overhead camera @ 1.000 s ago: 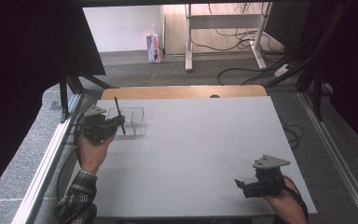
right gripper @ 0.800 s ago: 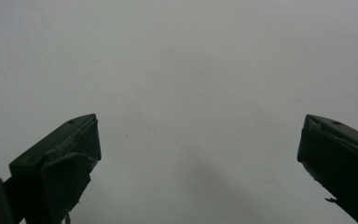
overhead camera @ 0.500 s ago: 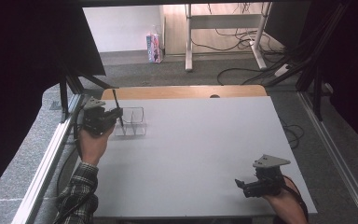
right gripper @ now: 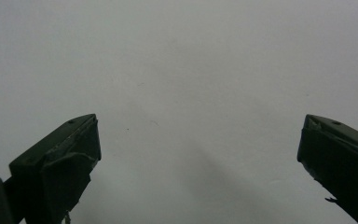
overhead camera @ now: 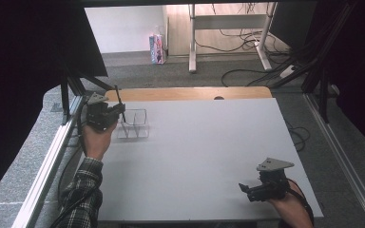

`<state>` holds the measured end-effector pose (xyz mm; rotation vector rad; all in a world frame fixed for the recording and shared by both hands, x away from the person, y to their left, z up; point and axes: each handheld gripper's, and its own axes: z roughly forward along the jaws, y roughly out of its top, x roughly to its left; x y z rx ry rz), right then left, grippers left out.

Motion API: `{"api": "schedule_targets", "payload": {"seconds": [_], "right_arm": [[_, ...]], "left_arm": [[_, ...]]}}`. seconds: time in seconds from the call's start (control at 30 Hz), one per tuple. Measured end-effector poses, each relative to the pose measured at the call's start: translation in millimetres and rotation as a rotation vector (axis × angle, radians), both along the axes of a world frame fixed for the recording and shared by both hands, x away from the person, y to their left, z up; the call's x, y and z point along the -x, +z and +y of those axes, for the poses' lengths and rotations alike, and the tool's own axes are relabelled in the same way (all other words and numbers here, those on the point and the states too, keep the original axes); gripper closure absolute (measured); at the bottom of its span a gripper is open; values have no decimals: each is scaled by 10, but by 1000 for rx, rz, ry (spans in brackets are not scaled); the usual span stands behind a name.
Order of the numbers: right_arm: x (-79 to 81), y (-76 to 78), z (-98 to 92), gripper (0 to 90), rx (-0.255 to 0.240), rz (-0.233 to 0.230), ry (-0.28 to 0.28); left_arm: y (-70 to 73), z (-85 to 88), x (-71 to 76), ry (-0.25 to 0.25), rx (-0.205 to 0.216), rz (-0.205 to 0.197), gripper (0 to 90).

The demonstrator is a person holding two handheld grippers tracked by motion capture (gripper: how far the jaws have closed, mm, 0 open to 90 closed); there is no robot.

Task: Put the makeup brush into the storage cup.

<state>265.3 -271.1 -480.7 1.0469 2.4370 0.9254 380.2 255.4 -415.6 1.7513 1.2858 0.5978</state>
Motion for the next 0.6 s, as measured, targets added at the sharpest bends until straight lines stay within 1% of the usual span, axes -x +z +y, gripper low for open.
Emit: {"api": "schedule_targets", "payload": {"seconds": [0.23,0.3,0.6], "right_arm": [[0,-5,4,0,3,4,5],[1,-7,7,0,6,6,8],[-2,-22,18,0,7,20,24]], "left_arm": [[-22,-31,-101,12,-8,1,832],[-29,-31,-129,14,-5,-1,832],[-109,-26,-196,33,-14,2,832]]}}
